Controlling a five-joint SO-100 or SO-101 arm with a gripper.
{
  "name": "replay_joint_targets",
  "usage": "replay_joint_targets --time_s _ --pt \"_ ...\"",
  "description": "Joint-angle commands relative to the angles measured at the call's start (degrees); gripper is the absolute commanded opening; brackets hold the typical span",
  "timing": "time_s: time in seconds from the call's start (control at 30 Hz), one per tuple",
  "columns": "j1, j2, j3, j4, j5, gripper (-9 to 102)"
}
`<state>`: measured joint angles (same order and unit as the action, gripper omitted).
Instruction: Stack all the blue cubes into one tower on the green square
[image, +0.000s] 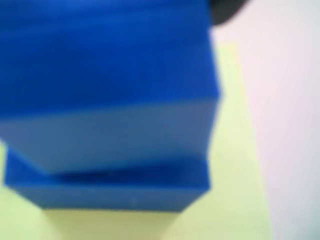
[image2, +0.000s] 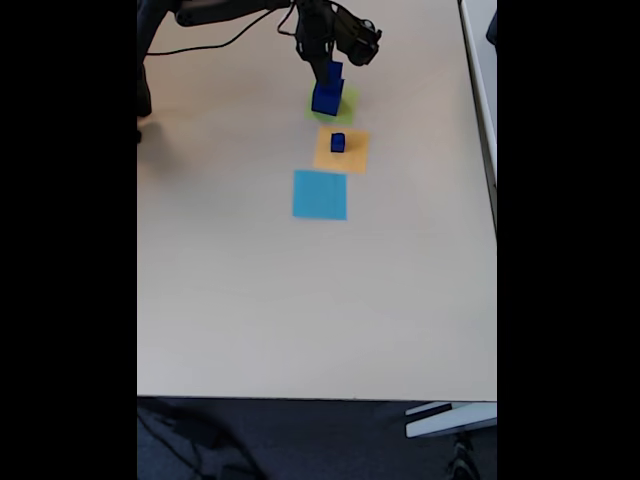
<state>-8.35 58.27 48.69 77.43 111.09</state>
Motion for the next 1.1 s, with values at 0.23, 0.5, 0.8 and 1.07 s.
replay_joint_targets --time_s 0.23,0.5,0.8,1.07 --pt "0.44 0.44 -4.66 1.14 0.18 2" --pt "0.00 0.18 -4.66 2.90 3.34 2" --pt "-0.09 -1.58 -7.38 3.60 3.08 2" --pt "-0.35 -1.58 -7.65 4.13 3.34 2"
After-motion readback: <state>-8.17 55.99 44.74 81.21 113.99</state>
